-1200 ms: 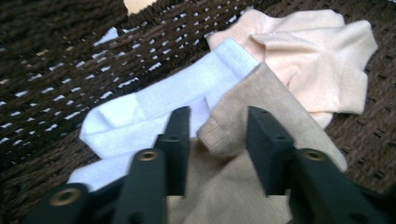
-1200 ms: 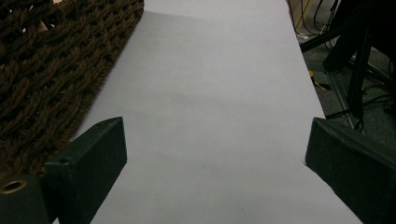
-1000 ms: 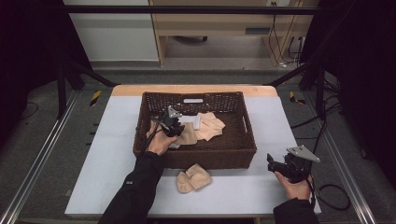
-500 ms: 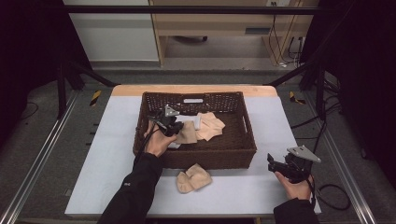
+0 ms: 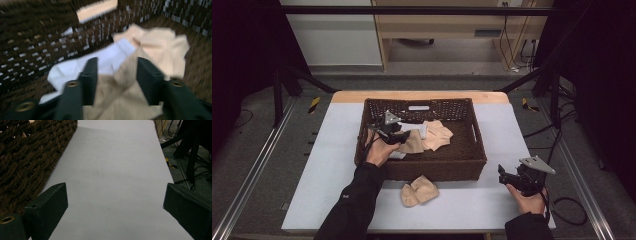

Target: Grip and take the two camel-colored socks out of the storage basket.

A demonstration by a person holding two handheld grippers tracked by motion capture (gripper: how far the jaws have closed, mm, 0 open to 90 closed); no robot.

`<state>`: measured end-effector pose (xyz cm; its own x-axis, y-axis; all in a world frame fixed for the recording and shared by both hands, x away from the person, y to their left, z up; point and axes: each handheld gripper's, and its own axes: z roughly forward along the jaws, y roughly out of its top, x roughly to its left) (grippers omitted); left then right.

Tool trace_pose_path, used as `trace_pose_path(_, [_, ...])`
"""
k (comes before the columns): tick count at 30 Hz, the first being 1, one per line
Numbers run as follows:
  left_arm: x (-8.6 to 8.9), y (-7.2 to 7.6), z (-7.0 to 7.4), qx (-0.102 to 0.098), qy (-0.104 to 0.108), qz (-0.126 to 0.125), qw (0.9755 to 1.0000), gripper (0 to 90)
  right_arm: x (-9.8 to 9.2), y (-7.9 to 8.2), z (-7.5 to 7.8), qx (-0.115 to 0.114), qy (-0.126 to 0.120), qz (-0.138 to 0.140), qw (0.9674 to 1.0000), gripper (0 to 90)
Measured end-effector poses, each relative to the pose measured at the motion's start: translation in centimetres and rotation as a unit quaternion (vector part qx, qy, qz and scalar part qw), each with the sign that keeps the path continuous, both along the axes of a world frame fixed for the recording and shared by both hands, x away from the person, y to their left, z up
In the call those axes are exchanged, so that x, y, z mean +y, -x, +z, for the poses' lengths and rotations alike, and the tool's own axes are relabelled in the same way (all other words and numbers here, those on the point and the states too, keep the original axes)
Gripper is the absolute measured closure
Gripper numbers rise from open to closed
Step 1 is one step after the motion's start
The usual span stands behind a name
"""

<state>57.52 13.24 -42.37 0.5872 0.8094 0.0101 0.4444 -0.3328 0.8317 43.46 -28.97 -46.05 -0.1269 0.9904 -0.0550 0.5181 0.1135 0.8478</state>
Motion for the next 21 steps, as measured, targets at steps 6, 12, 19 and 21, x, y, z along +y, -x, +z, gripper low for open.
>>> trace_pose_path(6, [-0.8, -0.7, 0.8, -0.008, 0.004, 0.011, 0.9999, 36.7, 0.1, -0.1, -0.1, 0.003, -0.001, -0.001, 1.0, 5.8])
trace_pose_path(12, [-2.0, -1.2, -0.1, 0.01, -0.03, 0.007, 0.9995, 36.7, 0.0, -0.1, -0.1, 0.003, -0.003, 0.0, 1.0, 5.8])
trace_pose_path(19, [-2.1, -1.3, -0.6, 0.042, -0.069, -0.004, 0.9967, 55.1, 0.1, -0.2, -0.1, 0.004, -0.003, 0.001, 1.0, 5.8])
trace_pose_path(21, [-2.1, -1.2, -0.7, 0.053, -0.071, -0.011, 0.996, 65.5, 0.1, -0.2, -0.1, 0.004, -0.002, 0.001, 1.0, 5.9])
